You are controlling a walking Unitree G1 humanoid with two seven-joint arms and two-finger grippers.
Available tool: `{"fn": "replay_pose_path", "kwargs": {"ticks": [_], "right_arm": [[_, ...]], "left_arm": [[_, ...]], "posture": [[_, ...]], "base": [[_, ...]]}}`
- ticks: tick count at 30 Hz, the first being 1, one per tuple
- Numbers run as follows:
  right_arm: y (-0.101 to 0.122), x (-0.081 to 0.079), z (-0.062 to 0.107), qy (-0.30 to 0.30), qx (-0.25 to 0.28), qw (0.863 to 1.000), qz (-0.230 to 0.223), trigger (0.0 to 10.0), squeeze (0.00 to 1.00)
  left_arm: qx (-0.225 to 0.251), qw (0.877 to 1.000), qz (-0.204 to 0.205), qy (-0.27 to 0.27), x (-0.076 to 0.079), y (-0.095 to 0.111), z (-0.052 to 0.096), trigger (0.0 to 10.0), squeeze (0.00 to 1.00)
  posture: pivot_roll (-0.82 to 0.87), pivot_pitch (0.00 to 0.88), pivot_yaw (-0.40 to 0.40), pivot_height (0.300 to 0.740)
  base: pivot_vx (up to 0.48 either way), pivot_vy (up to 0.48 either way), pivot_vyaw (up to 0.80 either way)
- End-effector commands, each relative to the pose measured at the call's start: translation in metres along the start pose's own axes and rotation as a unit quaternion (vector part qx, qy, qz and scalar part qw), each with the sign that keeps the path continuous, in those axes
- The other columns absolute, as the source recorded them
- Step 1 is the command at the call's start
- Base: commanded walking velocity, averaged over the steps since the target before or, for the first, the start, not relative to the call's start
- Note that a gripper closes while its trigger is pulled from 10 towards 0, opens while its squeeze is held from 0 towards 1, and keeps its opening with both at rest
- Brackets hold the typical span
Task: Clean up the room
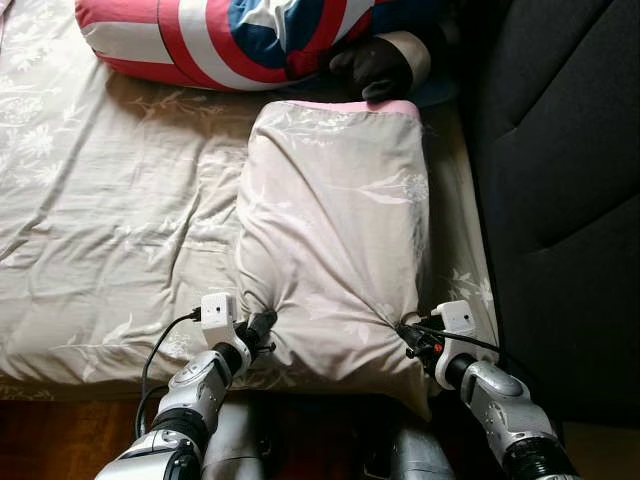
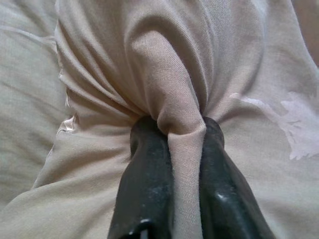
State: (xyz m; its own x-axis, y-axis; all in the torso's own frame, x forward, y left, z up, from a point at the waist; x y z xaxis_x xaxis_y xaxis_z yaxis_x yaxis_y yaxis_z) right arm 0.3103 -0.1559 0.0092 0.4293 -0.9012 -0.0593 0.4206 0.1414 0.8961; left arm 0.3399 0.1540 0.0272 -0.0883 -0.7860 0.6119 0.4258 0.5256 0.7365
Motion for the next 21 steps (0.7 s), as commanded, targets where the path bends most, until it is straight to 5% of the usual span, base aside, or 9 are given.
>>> {"fn": "replay_pose_path", "kwargs": {"ticks": [1, 17, 18, 19, 20, 21], "right_arm": [[-0.037, -0.028, -0.001, 0.039, -0.060, 0.997, -0.036, 0.0, 0.00], [-0.031, -0.005, 0.004, -0.042, -0.019, 0.998, -0.035, 0.0, 0.00], [-0.028, 0.001, 0.006, -0.061, -0.008, 0.998, -0.029, 5.1, 0.00], [-0.027, 0.004, 0.007, -0.068, -0.005, 0.997, -0.029, 5.1, 0.00], [-0.023, 0.010, 0.009, -0.086, 0.008, 0.996, -0.033, 10.0, 0.00], [-0.023, 0.010, 0.009, -0.086, 0.008, 0.996, -0.033, 10.0, 0.00]], "left_arm": [[-0.075, 0.996, 0.022, -0.030, 0.013, -0.044, 0.001, 0.0, 0.00], [-0.042, 0.999, 0.013, -0.010, 0.009, -0.030, 0.000, 0.0, 0.00], [-0.031, 0.999, 0.007, 0.027, -0.001, -0.029, 0.002, 0.7, 0.00], [-0.025, 0.999, 0.006, 0.039, -0.004, -0.028, 0.004, 0.7, 0.00], [-0.003, 0.999, 0.005, 0.050, -0.008, -0.022, 0.006, 10.0, 0.00], [-0.003, 0.999, 0.005, 0.050, -0.008, -0.022, 0.006, 10.0, 0.00]], "posture": [[-0.05, 0.344, -0.060, 0.656], [-0.03, 0.222, -0.021, 0.656], [-0.03, 0.204, -0.019, 0.656], [-0.03, 0.199, -0.019, 0.656], [-0.03, 0.191, -0.020, 0.656], [-0.03, 0.191, -0.020, 0.656]], "base": [[0.000, 0.000, 0.00], [0.000, 0.000, 0.00], [0.000, 0.000, 0.00], [0.000, 0.000, 0.00], [0.000, 0.000, 0.00], [0.000, 0.000, 0.00]]}}
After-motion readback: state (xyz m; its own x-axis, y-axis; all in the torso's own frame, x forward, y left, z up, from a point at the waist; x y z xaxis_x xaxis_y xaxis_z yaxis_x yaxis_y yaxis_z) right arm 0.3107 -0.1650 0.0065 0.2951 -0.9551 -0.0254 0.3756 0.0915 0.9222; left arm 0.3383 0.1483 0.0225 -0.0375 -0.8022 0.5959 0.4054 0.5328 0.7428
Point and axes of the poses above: a point about 5 cm out from each wrist's last joint towards the gripper, its own z axis pointing back from the gripper into the wrist, its own y axis along the axis of the wrist's last joint, x = y × z, the point moved 2 cm from there along -z, pointing out of the wrist towards the gripper, and after that the axes turned 14 degrees about z, right-handed, at the moved point
